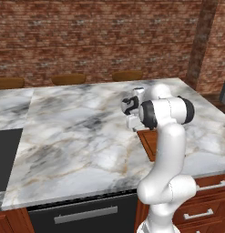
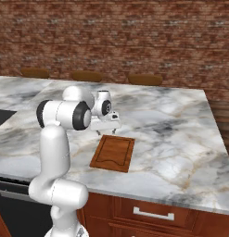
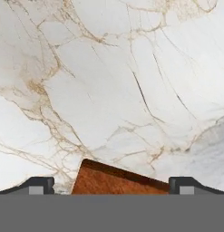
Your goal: Move the cutting board and knife to the sink. Then move spray from the cabinet to the counter.
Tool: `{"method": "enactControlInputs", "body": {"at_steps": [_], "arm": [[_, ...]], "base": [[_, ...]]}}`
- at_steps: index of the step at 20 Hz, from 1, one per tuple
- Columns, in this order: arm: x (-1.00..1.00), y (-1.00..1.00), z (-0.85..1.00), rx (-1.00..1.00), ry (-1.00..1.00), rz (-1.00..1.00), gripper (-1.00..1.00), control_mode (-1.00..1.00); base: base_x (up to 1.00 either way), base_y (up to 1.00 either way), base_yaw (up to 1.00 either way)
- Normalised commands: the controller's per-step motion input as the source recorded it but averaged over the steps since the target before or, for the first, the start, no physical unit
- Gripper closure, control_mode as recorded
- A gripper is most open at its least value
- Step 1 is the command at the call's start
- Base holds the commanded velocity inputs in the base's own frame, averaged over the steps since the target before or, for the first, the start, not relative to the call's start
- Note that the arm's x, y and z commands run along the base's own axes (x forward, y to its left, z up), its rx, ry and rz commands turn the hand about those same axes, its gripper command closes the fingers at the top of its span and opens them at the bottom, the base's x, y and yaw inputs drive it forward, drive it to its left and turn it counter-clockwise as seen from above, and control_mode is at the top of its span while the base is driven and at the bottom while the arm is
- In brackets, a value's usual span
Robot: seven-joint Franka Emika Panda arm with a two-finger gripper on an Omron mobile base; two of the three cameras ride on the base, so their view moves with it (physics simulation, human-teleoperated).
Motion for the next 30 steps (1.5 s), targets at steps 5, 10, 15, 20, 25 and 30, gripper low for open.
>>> {"method": "enactControlInputs", "body": {"at_steps": [5, 10, 15, 20, 25, 30], "arm": [[0.15, 0.00, -0.36, -0.07, 0.00, 0.02, -1.00, -1.00], [0.05, 0.00, -0.42, -0.08, 0.00, 0.05, -1.00, -1.00], [0.00, -0.01, -0.45, -0.07, 0.00, 0.08, -1.00, -1.00], [-0.20, -0.34, -0.55, -0.03, 0.05, 0.08, -1.00, -1.00], [-0.57, -0.64, -0.52, 0.00, 0.02, 0.03, -1.00, -1.00], [-0.78, -0.80, -0.49, 0.00, 0.00, 0.01, -1.00, -1.00]], "base": [[0.00, 0.00, 0.00], [0.00, 0.00, 0.00], [0.00, 0.00, 0.00], [0.00, 0.00, 0.00], [0.00, 0.00, 0.00], [0.00, 0.00, 0.00]]}}
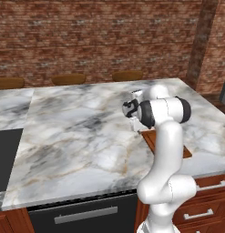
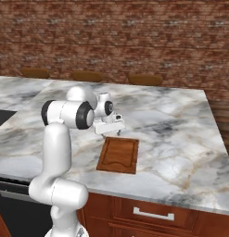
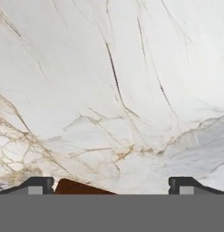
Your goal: Move the cutting board and knife to the sink. Then move spray from the cabinet to the counter.
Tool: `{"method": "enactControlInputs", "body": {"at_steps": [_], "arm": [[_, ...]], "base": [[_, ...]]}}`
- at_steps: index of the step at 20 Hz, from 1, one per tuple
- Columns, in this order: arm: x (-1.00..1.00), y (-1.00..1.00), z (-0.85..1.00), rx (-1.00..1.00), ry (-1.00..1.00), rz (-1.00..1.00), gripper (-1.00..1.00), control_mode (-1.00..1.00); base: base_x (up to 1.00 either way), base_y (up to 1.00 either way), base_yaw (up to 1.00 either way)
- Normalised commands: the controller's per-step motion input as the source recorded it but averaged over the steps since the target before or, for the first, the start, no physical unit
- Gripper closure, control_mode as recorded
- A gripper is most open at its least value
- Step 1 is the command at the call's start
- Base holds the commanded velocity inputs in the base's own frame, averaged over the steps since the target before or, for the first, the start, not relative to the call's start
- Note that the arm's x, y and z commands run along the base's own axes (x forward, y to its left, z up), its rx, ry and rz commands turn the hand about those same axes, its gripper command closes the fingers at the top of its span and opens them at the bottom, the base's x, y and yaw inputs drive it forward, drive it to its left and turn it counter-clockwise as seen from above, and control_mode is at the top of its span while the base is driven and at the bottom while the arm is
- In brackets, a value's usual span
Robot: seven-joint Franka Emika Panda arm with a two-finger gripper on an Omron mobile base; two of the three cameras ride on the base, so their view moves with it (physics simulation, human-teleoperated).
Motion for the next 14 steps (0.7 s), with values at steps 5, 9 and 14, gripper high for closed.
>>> {"method": "enactControlInputs", "body": {"at_steps": [5, 9, 14], "arm": [[-0.91, -0.89, -0.48, 0.00, 0.00, 0.00, -1.00, -1.00], [-0.99, -0.95, -0.47, 0.02, 0.00, 0.00, -1.00, -1.00], [-1.00, -1.00, -0.45, 0.05, 0.00, 0.00, -1.00, -1.00]], "base": [[0.00, 0.00, 0.00], [0.00, 0.00, 0.00], [0.00, 0.00, 0.00]]}}
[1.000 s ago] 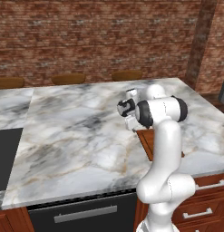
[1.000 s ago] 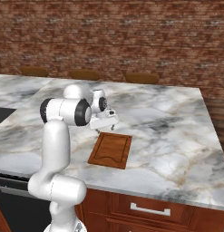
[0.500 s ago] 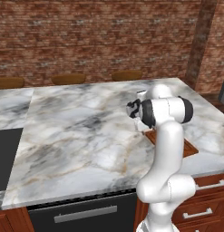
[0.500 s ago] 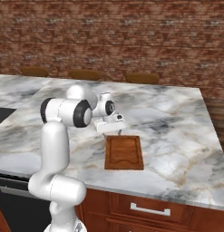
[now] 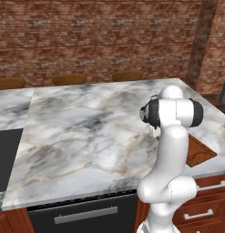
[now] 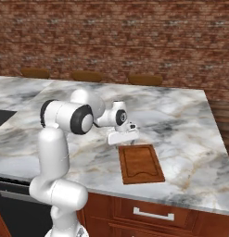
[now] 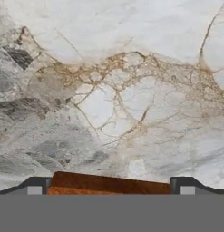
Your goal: Move the cutting board and knife to the sink. Then move spray from the cabinet to the counter.
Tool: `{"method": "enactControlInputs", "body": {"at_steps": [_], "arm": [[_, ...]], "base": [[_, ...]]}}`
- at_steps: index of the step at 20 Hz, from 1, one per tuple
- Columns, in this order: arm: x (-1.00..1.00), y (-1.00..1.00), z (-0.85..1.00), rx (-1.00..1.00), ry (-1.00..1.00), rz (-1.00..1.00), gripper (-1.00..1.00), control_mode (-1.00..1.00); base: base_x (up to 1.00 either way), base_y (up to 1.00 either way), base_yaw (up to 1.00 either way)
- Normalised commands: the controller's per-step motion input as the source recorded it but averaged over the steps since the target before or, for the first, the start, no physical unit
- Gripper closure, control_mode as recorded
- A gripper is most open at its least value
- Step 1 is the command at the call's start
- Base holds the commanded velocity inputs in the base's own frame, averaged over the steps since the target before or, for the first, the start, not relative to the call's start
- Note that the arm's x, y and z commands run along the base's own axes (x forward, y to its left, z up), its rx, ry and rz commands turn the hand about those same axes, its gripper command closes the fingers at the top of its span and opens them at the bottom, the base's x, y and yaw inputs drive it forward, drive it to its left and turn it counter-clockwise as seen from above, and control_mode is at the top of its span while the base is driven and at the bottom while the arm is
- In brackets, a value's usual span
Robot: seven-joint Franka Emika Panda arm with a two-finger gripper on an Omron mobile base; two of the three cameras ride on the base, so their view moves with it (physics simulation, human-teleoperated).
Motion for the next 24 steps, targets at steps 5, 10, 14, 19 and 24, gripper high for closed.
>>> {"method": "enactControlInputs", "body": {"at_steps": [5, 10, 14, 19, 24], "arm": [[-1.00, -1.00, -0.42, 0.06, 0.00, 0.00, -1.00, -1.00], [-1.00, -0.95, -0.39, 0.06, 0.00, 0.00, -1.00, -1.00], [-1.00, -0.88, -0.33, 0.08, 0.00, -0.04, -1.00, -1.00], [-1.00, -0.83, -0.30, 0.09, 0.00, -0.10, -1.00, -1.00], [-0.83, -0.56, -0.22, 0.05, 0.01, -0.13, -1.00, -1.00]], "base": [[0.00, 0.00, 0.00], [0.00, 0.00, 0.00], [0.00, 0.00, 0.00], [0.00, 0.00, 0.00], [0.00, 0.00, 0.00]]}}
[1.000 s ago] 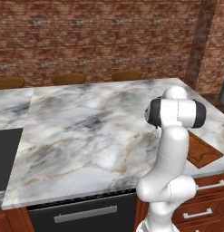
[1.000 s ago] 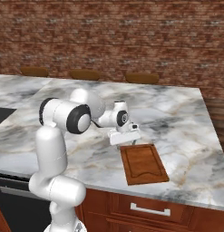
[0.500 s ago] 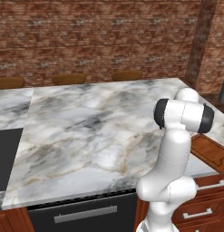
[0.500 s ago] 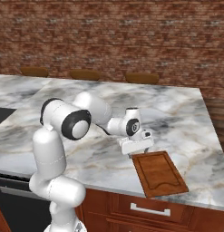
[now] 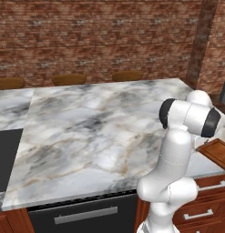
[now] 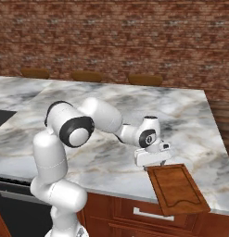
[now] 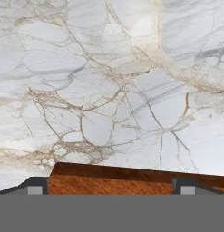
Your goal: Move the cutting board and knife to the sink. Then move spray from the cabinet to the counter.
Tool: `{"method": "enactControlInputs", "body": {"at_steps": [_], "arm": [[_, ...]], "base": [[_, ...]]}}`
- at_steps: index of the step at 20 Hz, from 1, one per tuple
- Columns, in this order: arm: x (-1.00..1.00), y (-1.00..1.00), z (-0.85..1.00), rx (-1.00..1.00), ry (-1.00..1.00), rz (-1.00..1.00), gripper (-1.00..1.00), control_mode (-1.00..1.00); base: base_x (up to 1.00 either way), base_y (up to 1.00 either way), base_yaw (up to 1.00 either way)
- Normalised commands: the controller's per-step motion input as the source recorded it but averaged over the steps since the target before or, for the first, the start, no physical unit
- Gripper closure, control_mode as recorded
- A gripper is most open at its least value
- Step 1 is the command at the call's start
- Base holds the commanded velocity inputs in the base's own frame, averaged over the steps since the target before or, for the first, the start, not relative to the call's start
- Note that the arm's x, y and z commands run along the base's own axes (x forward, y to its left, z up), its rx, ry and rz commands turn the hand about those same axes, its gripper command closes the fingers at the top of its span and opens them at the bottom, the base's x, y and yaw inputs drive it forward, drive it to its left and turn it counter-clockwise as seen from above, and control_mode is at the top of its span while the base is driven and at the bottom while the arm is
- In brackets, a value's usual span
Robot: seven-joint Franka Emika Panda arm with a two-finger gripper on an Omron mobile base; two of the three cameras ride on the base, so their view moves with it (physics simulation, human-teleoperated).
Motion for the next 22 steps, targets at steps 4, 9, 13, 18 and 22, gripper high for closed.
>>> {"method": "enactControlInputs", "body": {"at_steps": [4, 9, 13, 18, 22], "arm": [[-0.08, -0.05, 0.00, 0.00, 0.01, -0.02, -1.00, -1.00], [0.16, 0.12, 0.35, 0.00, 0.00, -0.01, -1.00, -1.00], [0.48, 0.53, 1.00, 0.00, -0.16, -0.10, -1.00, -1.00], [0.14, 0.37, 1.00, 0.00, -0.15, -0.19, -1.00, -1.00], [-0.98, -0.30, 0.83, 0.06, -0.04, -0.33, -1.00, -1.00]], "base": [[0.00, 0.00, 0.00], [0.00, 0.00, 0.00], [0.00, 0.00, 0.00], [0.00, 0.00, 0.00], [0.00, 0.00, 0.00]]}}
